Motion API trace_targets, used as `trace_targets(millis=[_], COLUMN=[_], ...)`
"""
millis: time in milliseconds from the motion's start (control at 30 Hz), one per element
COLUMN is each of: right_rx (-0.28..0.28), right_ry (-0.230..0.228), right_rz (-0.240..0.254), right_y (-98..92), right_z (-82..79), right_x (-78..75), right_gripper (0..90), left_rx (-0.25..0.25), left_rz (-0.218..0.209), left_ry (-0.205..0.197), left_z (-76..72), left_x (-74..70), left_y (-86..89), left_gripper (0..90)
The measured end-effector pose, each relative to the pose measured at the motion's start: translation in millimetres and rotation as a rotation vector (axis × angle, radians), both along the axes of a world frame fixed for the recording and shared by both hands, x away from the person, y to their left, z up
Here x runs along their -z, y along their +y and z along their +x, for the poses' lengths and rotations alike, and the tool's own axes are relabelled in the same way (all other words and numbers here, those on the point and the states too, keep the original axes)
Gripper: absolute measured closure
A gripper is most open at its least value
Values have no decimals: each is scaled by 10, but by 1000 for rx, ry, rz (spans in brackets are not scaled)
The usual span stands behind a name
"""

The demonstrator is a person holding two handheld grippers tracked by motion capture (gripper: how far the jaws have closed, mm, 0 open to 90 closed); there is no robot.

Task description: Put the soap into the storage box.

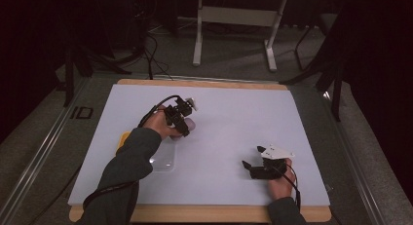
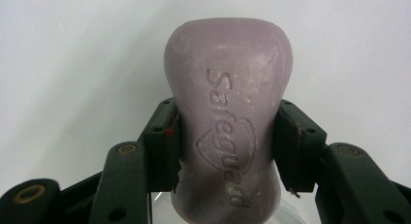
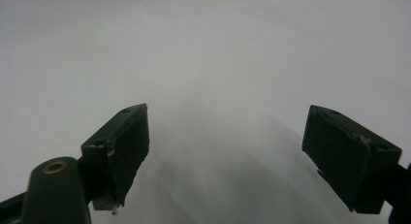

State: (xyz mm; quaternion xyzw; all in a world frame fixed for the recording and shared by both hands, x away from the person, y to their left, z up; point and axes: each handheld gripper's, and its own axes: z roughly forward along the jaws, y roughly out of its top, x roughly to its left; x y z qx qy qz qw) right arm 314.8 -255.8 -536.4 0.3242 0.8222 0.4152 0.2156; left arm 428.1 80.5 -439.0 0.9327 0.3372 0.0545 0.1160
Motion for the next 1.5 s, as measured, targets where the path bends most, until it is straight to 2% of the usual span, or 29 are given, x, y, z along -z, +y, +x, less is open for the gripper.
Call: trace_targets(millis=[300, 700, 1100, 1500], right_rx=[0, 1, 2, 2], right_ry=[-3, -3, -6, -8], right_rz=[0, -1, 0, 0], right_y=[-2, -2, -2, -2], right_z=[0, -1, -3, -4], right_x=[0, -1, -1, -1], right_gripper=[168, 168, 168, 168], left_rx=[-10, -46, -53, -93], left_rz=[-7, -32, -15, -13], left_ry=[3, -27, -31, -50], left_z=[-42, -136, -215, -270], left_x=[-47, -153, -153, -213], left_y=[63, 290, 394, 603], left_gripper=[499, 499, 499, 499])
